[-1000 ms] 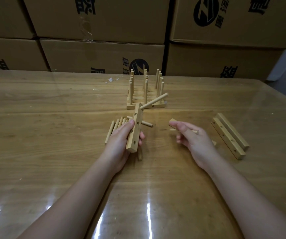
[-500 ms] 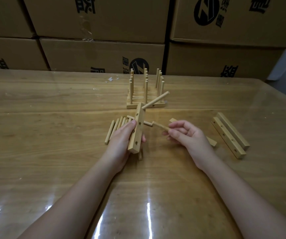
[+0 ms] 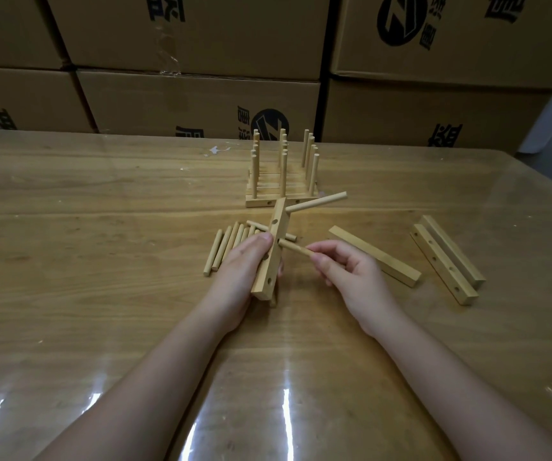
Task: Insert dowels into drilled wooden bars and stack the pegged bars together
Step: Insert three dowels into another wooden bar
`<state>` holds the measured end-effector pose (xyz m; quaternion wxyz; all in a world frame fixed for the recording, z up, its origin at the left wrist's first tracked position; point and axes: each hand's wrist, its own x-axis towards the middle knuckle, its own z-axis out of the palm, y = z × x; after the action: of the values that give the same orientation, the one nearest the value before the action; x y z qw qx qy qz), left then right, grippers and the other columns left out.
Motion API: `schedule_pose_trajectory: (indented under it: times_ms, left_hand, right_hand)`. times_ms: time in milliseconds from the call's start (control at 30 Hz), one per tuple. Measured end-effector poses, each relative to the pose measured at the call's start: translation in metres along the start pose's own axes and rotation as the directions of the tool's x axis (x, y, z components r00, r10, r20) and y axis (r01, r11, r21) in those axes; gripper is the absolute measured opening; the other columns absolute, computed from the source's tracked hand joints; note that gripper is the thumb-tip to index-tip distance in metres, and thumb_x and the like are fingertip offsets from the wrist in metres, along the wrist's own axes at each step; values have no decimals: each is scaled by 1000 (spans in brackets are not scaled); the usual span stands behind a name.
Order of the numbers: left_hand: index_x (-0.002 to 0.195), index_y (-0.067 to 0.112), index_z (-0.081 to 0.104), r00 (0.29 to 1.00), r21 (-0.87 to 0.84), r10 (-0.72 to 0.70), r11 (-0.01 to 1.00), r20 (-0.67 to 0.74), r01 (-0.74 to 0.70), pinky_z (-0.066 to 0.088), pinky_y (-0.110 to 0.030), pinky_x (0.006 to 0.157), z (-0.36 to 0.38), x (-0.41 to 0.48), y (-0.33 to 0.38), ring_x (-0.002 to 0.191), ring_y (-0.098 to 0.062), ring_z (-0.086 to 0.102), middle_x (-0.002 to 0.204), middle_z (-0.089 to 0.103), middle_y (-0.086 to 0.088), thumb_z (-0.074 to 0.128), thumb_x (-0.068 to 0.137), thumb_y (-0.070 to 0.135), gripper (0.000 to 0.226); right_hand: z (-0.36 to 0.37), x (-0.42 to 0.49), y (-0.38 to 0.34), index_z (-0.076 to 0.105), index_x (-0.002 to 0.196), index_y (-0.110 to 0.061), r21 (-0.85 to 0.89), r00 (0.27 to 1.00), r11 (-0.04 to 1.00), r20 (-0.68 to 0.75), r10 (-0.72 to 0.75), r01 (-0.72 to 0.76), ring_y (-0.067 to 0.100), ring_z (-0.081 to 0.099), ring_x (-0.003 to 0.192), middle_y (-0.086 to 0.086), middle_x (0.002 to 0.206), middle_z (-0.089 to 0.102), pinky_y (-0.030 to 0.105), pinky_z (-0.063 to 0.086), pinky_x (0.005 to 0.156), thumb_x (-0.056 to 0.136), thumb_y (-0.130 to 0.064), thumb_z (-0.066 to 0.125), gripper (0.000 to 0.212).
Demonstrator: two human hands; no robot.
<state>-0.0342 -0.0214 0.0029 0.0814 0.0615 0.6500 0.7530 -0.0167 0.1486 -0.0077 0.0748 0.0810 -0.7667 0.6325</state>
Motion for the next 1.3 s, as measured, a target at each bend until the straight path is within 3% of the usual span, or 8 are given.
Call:
schedule_pose_trajectory:
  times_ms: [167, 333, 533, 833, 933, 1100, 1300]
  left_hand:
    - [91, 14, 61, 1000, -8, -1, 1000, 10, 1, 41, -28, 52, -2, -1, -2, 54, -13, 52, 60, 58, -2, 44, 98, 31, 25]
    - [96, 8, 57, 998, 11, 28, 1000, 58, -29, 45, -21, 53, -1, -1, -3, 54, -10, 55, 62, 61, -2, 44, 98, 27, 23]
    - [99, 11, 56, 994, 13, 15, 1000, 106, -17, 47, -21, 55, 1, -1, -1, 57, -9, 57, 64, 63, 0, 44, 96, 27, 21]
    - [96, 18, 56, 990, 60, 42, 997, 133, -50, 44, -27, 60, 0, -2, -3, 61, -13, 57, 67, 65, 0, 48, 92, 31, 16]
    - [96, 19, 56, 988, 68, 52, 996, 148, -63, 45, -30, 61, -2, -2, -5, 61, -14, 57, 68, 66, 0, 51, 83, 40, 25]
    - [101, 20, 57, 983, 91, 63, 993, 171, -79, 48, -20, 54, -4, 0, -8, 58, -9, 59, 70, 67, 0, 52, 83, 43, 30]
    - [102, 22, 58, 983, 115, 61, 990, 171, -82, 47, -20, 55, -4, 0, -8, 60, -8, 60, 69, 67, 1, 52, 81, 46, 32]
  right_hand:
    - [1, 0, -3, 69, 88, -38, -28, 999, 999, -43, -33, 32, -5, 60, 85, -18, 87, 67, 5, 42, 69, 88, -21, 61, 19]
    - [-1, -1, -2, 67, 90, -39, -126, 991, 987, -82, -106, 96, 2, 59, 89, -15, 89, 67, 12, 45, 75, 89, -20, 60, 20]
    - [0, -1, -4, 65, 92, -38, -291, 954, 934, -153, -259, 207, 2, 53, 79, -4, 86, 58, 9, 38, 66, 89, -16, 60, 23]
    - [-3, -3, -6, 72, 99, -16, -523, 884, 795, -152, -442, 308, 18, 52, 74, 7, 79, 54, 27, 42, 64, 87, -10, 61, 17]
    - [-3, -2, -7, 72, 98, -15, -548, 872, 774, -152, -465, 317, 18, 51, 74, 7, 77, 54, 26, 40, 65, 86, -8, 62, 17]
    - [-3, -1, -8, 73, 97, -14, -571, 868, 755, -142, -476, 321, 16, 49, 73, 7, 76, 53, 19, 36, 66, 85, -7, 62, 17]
    - [-5, -2, -9, 73, 96, -16, -589, 881, 751, -133, -454, 299, 13, 46, 76, 7, 76, 52, 7, 30, 68, 87, -9, 60, 17]
